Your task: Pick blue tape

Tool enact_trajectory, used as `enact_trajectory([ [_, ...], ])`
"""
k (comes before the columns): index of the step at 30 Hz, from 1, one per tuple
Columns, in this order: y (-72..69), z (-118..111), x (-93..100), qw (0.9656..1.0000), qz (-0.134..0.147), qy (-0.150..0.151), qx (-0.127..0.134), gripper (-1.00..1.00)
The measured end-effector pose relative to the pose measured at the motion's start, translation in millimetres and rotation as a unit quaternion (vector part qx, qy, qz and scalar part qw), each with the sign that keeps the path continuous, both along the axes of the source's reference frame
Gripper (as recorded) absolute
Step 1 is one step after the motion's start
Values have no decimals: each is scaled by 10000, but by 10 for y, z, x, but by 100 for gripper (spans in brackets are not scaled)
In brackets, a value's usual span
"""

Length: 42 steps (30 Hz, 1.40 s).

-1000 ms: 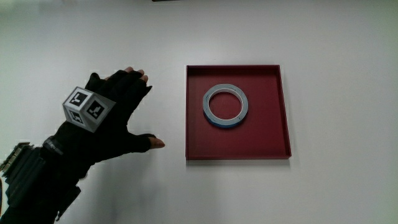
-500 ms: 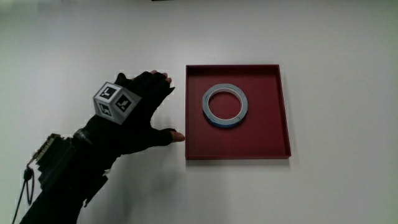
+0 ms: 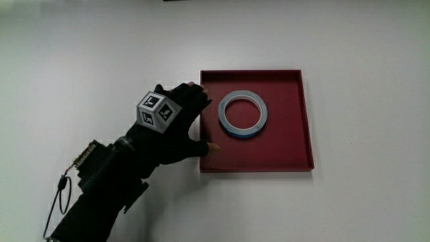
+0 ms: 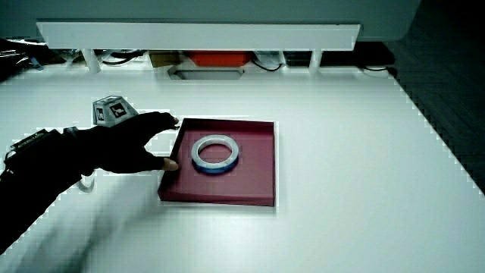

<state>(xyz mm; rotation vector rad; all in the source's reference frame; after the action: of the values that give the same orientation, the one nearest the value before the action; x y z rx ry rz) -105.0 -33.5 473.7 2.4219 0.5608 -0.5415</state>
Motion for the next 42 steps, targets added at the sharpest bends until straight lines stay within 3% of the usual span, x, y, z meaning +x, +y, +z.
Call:
enact_trajectory([
  [8, 8, 125, 224, 9998, 145, -107, 128, 0],
  [13, 32, 285, 335, 9997, 227, -109, 55, 0],
  [14, 40, 319, 360, 9997, 200, -133, -95, 0],
  [15, 45, 343, 388, 9996, 236, -144, 4, 0],
  [18, 50, 414, 472, 9995, 295, -132, -66, 0],
  [23, 51, 438, 617, 9980, 516, -368, 77, 0],
  [29, 68, 478, 751, 9962, 676, -551, 29, 0],
  [35, 74, 534, 823, 9955, 763, -568, -3, 0],
  [36, 67, 548, 832, 9956, 742, -558, -132, 0],
  [40, 72, 515, 855, 9958, 746, -535, -50, 9],
  [42, 79, 502, 847, 9970, 686, -344, 133, 17],
])
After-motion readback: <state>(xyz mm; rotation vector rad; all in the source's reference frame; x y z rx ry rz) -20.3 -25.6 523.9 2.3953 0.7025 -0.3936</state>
